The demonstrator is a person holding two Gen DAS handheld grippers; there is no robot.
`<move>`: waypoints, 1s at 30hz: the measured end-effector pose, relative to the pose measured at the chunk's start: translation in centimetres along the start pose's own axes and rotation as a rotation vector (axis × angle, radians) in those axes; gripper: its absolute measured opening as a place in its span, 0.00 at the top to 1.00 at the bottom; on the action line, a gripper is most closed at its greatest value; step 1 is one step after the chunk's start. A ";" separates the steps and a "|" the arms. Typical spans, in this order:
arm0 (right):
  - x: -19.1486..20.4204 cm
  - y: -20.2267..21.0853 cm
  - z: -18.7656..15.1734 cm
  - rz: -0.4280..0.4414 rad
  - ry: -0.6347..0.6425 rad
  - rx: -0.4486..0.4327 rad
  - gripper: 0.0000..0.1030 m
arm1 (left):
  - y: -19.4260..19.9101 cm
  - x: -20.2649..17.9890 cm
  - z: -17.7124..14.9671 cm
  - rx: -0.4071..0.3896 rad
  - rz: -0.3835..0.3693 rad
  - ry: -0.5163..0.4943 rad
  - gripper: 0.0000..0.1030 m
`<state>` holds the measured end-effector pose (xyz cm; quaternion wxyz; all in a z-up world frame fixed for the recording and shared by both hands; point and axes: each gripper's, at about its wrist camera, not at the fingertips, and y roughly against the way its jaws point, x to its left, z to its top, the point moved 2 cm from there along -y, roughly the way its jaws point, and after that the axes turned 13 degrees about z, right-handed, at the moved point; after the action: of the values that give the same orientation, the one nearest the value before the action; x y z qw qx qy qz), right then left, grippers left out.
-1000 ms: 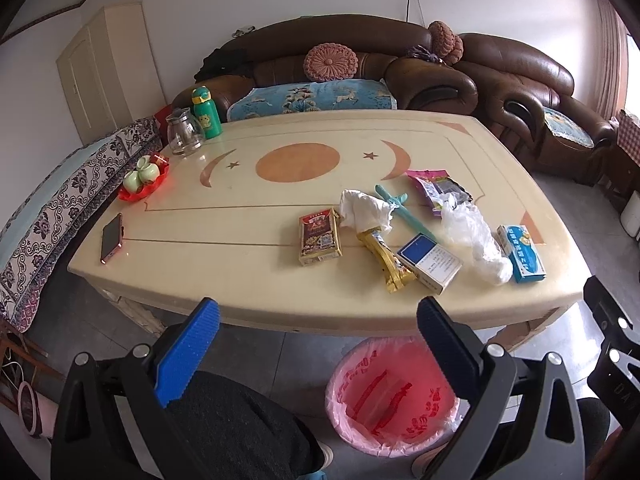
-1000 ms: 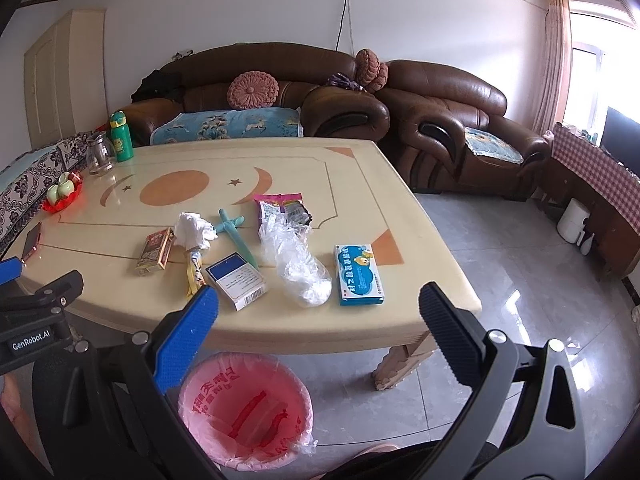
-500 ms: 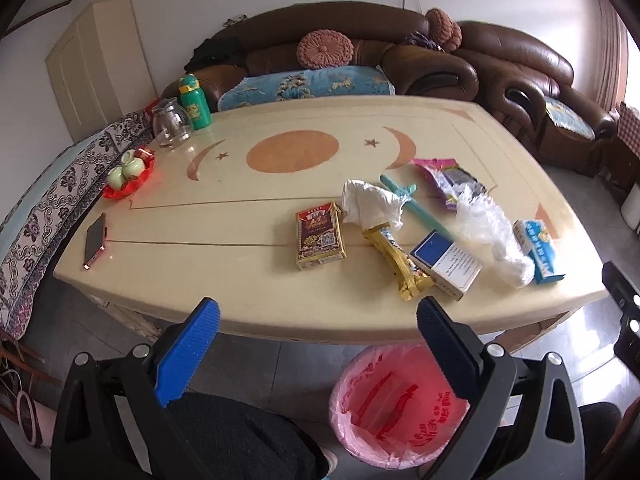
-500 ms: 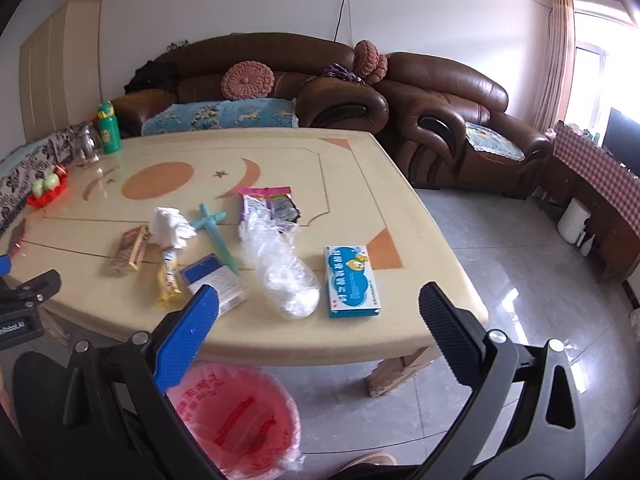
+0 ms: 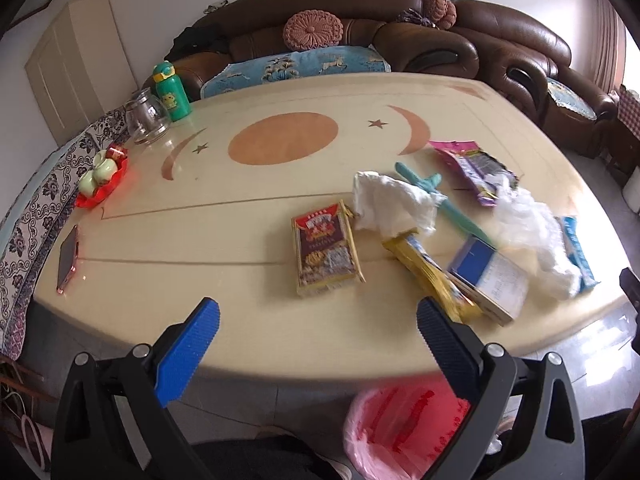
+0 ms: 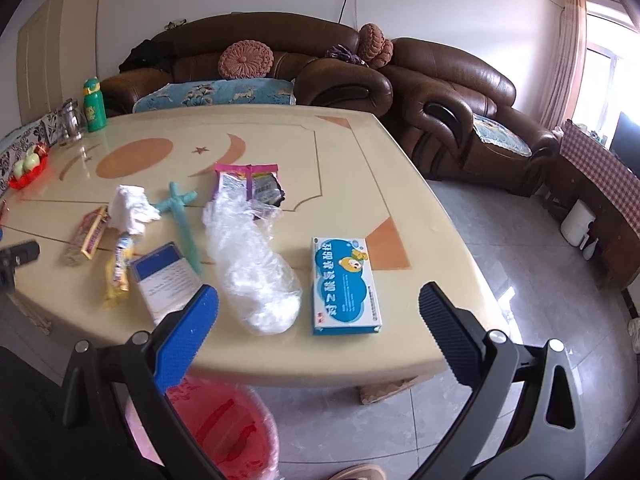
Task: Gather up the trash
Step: 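Reach the left tool to the red playing-card box while the right tool reaches the blue medicine box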
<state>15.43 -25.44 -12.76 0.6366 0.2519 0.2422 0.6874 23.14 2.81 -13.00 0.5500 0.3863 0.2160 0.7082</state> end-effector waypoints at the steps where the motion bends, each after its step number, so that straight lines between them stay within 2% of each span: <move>1: -0.3 -0.5 -0.1 0.005 0.000 0.004 0.05 | -0.8 0.0 0.3 0.008 0.008 -0.001 0.06; 15: -4.3 -7.6 -0.5 0.029 -0.051 0.099 0.05 | -9.2 -1.5 2.7 0.090 -0.011 -0.001 0.06; 22: -5.0 -9.1 -0.8 0.012 -0.039 0.133 0.05 | -12.1 -1.6 2.8 0.150 -0.027 0.008 0.06; 30: -6.0 -9.5 -0.8 0.028 -0.047 0.127 0.05 | -14.2 -1.6 2.7 0.201 -0.056 0.018 0.06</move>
<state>22.44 -30.80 -19.79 0.6152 0.3113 0.2666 0.6735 34.15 5.24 -22.23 0.5261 0.4270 0.3016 0.6708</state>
